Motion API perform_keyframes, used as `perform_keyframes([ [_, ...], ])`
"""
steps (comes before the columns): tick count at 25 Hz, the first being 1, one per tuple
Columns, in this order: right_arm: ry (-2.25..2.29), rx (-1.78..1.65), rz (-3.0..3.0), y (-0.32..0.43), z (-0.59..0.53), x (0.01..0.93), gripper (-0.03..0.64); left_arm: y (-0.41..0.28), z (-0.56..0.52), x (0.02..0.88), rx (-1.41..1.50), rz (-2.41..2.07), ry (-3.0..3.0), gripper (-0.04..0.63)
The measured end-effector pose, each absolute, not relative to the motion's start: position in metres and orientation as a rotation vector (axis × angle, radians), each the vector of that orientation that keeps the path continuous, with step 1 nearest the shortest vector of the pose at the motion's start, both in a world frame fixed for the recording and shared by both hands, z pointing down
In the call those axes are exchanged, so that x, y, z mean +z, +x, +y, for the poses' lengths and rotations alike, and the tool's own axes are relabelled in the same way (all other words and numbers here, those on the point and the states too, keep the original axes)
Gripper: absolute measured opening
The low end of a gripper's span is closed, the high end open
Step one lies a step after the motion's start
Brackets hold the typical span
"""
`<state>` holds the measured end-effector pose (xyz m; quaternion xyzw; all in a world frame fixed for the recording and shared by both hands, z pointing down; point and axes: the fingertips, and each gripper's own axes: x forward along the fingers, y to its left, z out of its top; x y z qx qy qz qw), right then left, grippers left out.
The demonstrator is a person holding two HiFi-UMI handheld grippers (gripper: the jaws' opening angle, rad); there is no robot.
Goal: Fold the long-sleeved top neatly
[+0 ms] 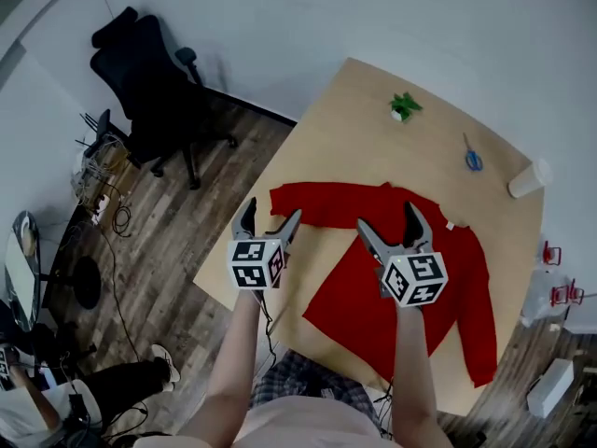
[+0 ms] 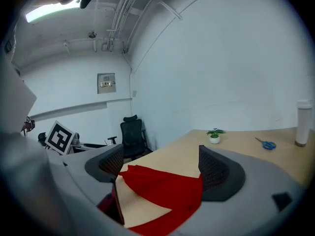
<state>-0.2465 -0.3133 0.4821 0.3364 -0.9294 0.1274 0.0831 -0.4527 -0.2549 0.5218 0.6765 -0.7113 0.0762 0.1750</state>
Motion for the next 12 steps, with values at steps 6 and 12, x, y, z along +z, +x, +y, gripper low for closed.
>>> perform_keyframes([
  [6, 0.875, 0.445, -2.738, -0.303, -0.332, 0.527, 0.46, -0.487, -0.275, 0.588, 0.329, -2.012, 1.736, 0.425],
  [12, 0.846, 0.476, -2.697, -0.322, -0.337, 0.554, 0.454, -0.503, -0.279, 0.64, 0.455, -1.96, 1.576, 0.399],
])
